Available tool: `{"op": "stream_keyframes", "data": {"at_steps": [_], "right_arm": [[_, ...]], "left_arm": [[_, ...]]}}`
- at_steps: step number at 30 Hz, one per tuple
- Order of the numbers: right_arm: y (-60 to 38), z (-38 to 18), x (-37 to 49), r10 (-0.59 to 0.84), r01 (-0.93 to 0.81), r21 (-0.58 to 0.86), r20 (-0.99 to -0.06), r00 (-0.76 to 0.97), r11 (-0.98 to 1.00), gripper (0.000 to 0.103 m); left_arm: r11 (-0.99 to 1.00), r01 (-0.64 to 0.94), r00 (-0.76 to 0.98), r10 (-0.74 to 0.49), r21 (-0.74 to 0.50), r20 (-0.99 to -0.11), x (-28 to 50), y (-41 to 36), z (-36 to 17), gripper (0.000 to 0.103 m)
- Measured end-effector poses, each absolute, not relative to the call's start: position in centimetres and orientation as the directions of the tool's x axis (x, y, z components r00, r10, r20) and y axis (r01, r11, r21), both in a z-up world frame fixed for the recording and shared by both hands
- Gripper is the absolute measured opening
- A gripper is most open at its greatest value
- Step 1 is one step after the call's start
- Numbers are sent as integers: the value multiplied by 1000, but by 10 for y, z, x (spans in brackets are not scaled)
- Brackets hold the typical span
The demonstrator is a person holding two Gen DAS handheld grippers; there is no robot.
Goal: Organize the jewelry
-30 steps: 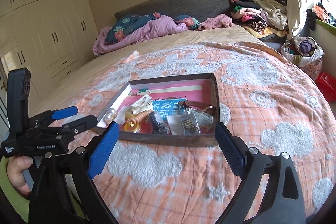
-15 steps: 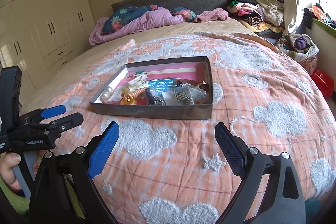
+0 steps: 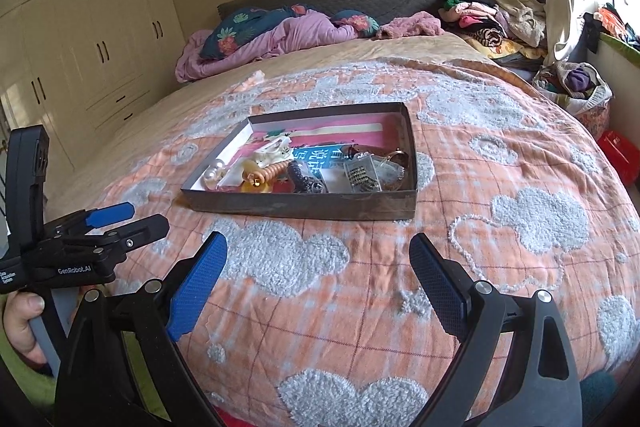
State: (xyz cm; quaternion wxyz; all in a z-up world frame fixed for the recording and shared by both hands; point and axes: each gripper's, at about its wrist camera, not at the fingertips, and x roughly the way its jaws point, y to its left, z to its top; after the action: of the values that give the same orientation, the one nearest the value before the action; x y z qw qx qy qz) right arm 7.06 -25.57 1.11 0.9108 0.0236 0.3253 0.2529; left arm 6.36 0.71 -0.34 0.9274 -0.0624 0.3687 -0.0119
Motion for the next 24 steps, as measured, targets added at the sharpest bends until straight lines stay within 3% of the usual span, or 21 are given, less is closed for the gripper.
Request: {"op": "stream_keyframes", "data": {"at_steps": [24], "right_arm": [[-258, 12, 71, 473, -442, 205, -575, 668, 873, 92]], "left_arm": [[992, -37, 732, -56, -122, -680, 63, 12, 0, 93]]}}
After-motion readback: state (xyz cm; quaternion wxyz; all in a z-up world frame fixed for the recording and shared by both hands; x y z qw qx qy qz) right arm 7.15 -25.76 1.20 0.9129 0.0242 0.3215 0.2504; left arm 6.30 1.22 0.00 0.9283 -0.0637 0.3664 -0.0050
